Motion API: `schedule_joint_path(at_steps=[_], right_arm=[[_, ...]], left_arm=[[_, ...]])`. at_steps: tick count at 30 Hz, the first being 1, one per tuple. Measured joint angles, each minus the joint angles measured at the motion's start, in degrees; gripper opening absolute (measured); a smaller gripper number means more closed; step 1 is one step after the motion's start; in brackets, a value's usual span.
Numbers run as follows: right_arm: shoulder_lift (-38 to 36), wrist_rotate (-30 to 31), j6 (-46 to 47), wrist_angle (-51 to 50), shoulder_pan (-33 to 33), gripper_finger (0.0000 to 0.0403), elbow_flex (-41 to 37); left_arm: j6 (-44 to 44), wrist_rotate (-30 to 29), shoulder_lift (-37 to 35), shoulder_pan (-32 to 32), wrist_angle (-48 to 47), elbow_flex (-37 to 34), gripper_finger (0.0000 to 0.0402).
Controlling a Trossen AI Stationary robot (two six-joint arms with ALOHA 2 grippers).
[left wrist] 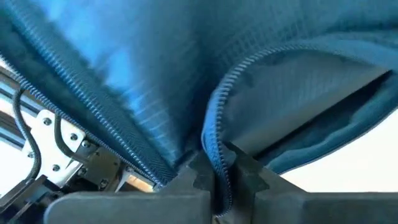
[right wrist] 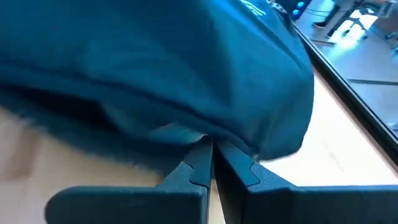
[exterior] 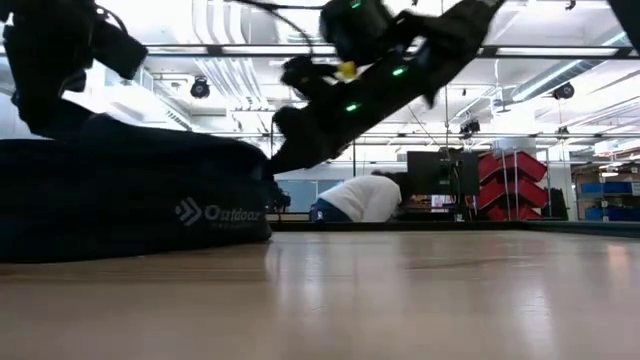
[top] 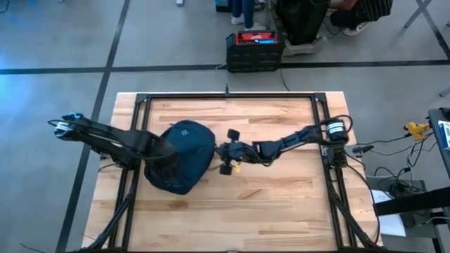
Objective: Unpack backpack
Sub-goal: Close the backpack
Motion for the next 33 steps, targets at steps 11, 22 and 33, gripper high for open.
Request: schedule_joint_path(at_steps=[11, 22, 33], right_arm=[[7.19, -0.74, 1.72, -7.26, -0.91, 0.0000, 6.84], [-5.89, -1.16, -4.70, -9.32, -2.60, 0.0000, -1.00], [2.49, -10.93, -0.88, -4.73, -6.26, 0.0075, 1.54]], left_arm=[[9.33, 6.94, 6.81, -0.27, -1.00, 0.00, 0.0124], [10.61, 6.70, 6.01, -0.54, 0.59, -0.01, 0.0196], [11.58, 7.71, 5.97, -0.61, 3.28, -0.50, 0.0213]])
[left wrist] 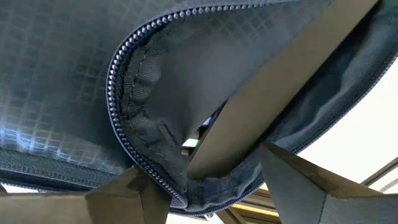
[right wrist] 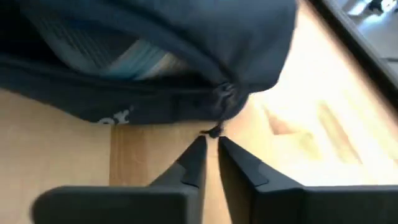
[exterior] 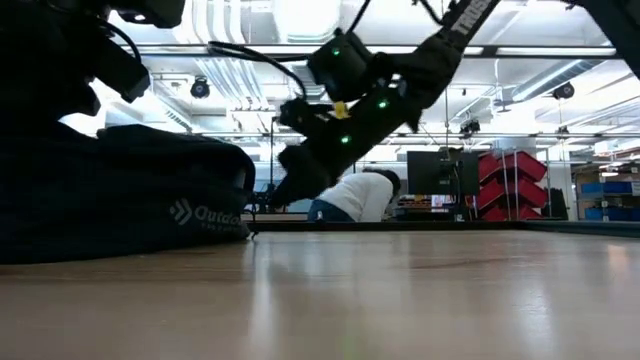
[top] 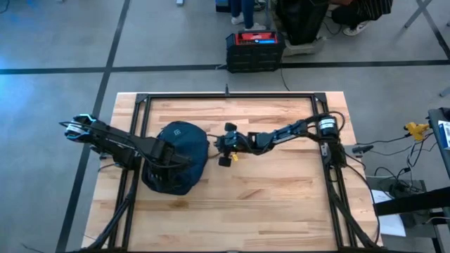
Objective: Unpack backpack
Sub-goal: Close the backpack
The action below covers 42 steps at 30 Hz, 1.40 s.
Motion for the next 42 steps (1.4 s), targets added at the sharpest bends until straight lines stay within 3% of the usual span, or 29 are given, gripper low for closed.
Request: schedule_joint_path(at_steps=[7, 12, 16, 20, 22, 28, 34, 42], right_arm=[[5.10, 2.77, 0.11, 0.08, -1.26, 0.0193, 5.88], [8.10, 2.85, -0.65, -0.46, -1.72, 0.0220, 8.86], [8.69, 2.97, -1.24, -0.49, -1.75, 0.0181, 10.07], [7.92, 4.39, -1.66, -2.42, -1.77, 0.0055, 9.85], [6.84, 4.34, -2.59, -3.61, -1.79, 0.0017, 9.87], [3.02, 5.25, -5.32, -9.52, -2.14, 0.0002, 9.63], [-0.63, 9.33, -10.52, -11.93, -2.85, 0.0000, 9.60], [-4.05, 10.17, -14.49, -14.38, -5.13, 0.0000, 9.58]], left_arm=[[-0.48, 0.96, 0.00, -0.52, 0.02, -0.26, 0.0201], [-0.63, 1.15, 0.00, -1.57, 0.02, -0.29, 0.0187], [-0.67, 2.13, -0.02, -1.95, 0.02, -0.85, 0.0177], [-1.09, 5.48, -0.02, -2.16, 0.08, -2.79, 0.0170], [-1.10, 7.35, -0.02, -2.19, 0.14, -4.07, 0.0168], [-1.11, 8.89, -0.19, -2.18, 0.24, -4.78, 0.0176], [-0.87, 10.40, -1.60, -2.19, 3.05, -3.10, 0.0210], [-0.22, 9.84, -7.58, -2.16, 4.59, 0.37, 0.0256]])
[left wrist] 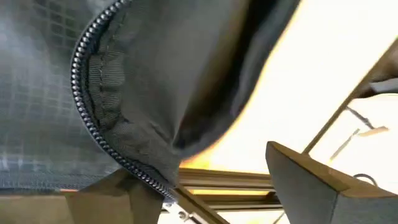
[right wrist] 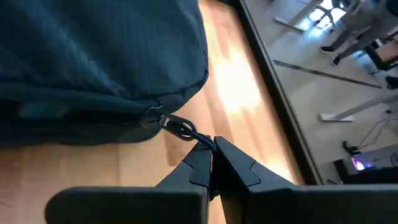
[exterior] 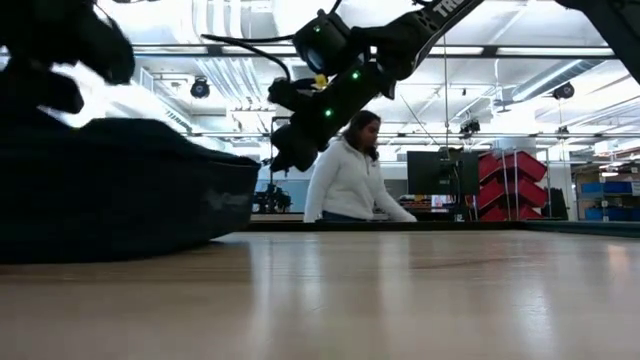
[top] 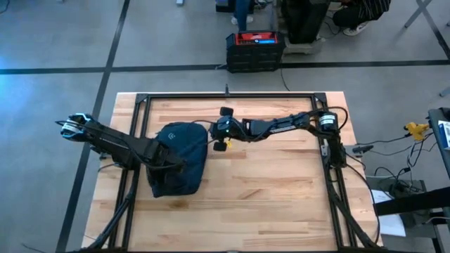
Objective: Unpack backpack
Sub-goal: Close the backpack
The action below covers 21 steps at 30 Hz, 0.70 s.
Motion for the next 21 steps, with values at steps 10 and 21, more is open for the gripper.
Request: schedule_joint_path(at_steps=[10, 21], right_arm=[[-0.53, 0.56, -2.46, -1.36, -0.47, 0.0000, 0.00], [-6.44, -0.30, -5.99, -5.49, 1.57, 0.0000, -0.88]], left_arm=[[0.72, -11.27, -11.73, 0.30, 16.00, 2.20, 0.0278], [27.84, -27.26, -6.97, 17.20, 29.43, 0.24, 0.0276]])
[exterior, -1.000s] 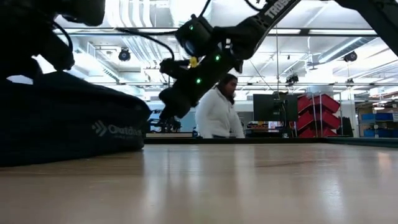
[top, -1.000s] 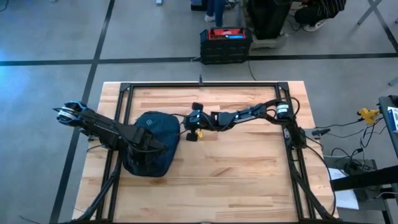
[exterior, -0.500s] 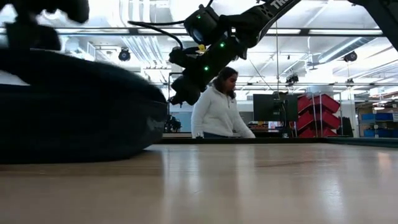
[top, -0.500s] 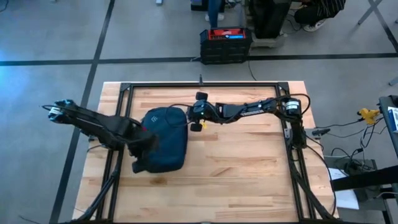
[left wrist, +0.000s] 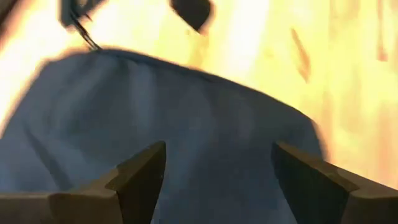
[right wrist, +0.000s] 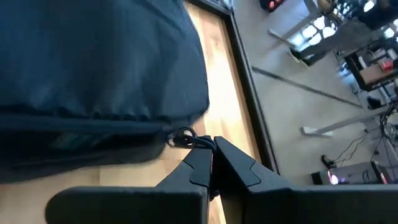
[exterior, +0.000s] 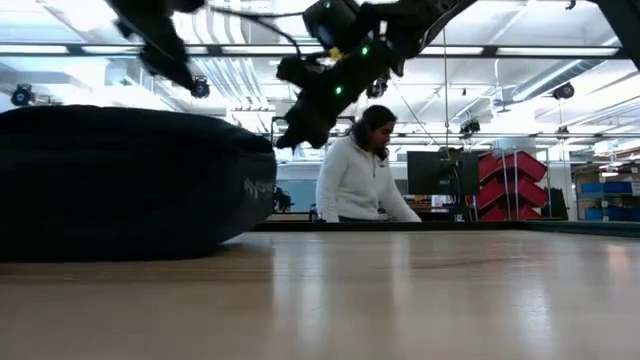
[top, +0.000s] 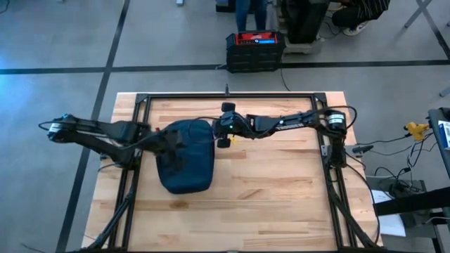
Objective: Unpack backpack
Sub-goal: Close the backpack
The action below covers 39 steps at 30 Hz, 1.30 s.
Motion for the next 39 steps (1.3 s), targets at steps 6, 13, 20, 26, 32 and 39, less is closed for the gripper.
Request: schedule_joint_path(at_steps=[6, 13, 20, 26, 32, 39], right_arm=[[-3.60, 0.01, 0.86, -0.65, 2.08, 0.0000, -5.46], [-4.38, -1.13, 1.36, 0.06, 2.48, 0.0000, -8.74], [-4.38, -1.31, 1.35, 0.51, 2.71, 0.0000, -8.74], [-4.38, -1.43, 2.30, -0.13, 2.81, 0.0000, -8.74], [-4.38, -1.49, 2.56, -0.25, 2.95, 0.0000, -9.09], [-4.42, -1.07, 2.86, -0.56, 2.95, 0.0000, -9.63]], left_arm=[[15.72, 7.97, 4.95, 14.95, 4.49, 0.35, 0.0276], [23.12, 28.92, 13.82, 29.89, 17.41, 0.36, 0.0276], [27.54, 35.90, 28.50, 32.69, 16.50, 5.87, 0.0276], [31.34, 40.57, 36.17, 32.17, 12.24, 12.65, 0.0276], [33.44, 44.33, 40.70, 32.13, 12.09, 15.47, 0.0275], [35.59, 45.28, 41.72, 32.00, 9.43, 15.67, 0.0142]])
